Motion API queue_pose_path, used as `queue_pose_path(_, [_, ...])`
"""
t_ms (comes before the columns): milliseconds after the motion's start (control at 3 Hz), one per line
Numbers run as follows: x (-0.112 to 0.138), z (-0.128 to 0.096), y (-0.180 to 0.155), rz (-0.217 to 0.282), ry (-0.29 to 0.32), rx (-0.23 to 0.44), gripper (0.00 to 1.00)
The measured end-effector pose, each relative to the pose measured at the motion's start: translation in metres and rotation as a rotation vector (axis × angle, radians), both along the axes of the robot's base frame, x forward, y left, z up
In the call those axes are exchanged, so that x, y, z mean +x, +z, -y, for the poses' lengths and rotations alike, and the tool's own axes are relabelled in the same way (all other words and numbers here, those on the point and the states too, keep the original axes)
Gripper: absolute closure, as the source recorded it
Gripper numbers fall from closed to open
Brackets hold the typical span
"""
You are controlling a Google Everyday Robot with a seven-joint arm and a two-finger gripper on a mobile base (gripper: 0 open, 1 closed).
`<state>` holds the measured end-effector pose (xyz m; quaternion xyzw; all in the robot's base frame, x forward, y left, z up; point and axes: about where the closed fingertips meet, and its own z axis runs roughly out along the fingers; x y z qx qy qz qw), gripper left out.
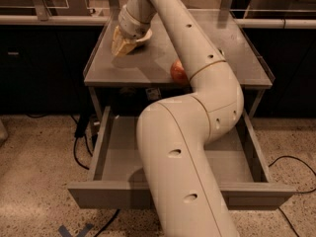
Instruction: Place apple into top drawer
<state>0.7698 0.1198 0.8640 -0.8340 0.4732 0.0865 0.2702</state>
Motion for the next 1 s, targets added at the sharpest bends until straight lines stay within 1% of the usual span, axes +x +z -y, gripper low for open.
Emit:
queue_pose_path(333, [0.0000,0.0000,0.0000,0.000,0.000,0.000,0.36])
queue_pose_path(667, [0.0000,0.0000,0.0000,0.000,0.000,0.000,0.11])
queue_pose_path(1000, [0.0000,0.0000,0.0000,0.000,0.000,0.000,0.00])
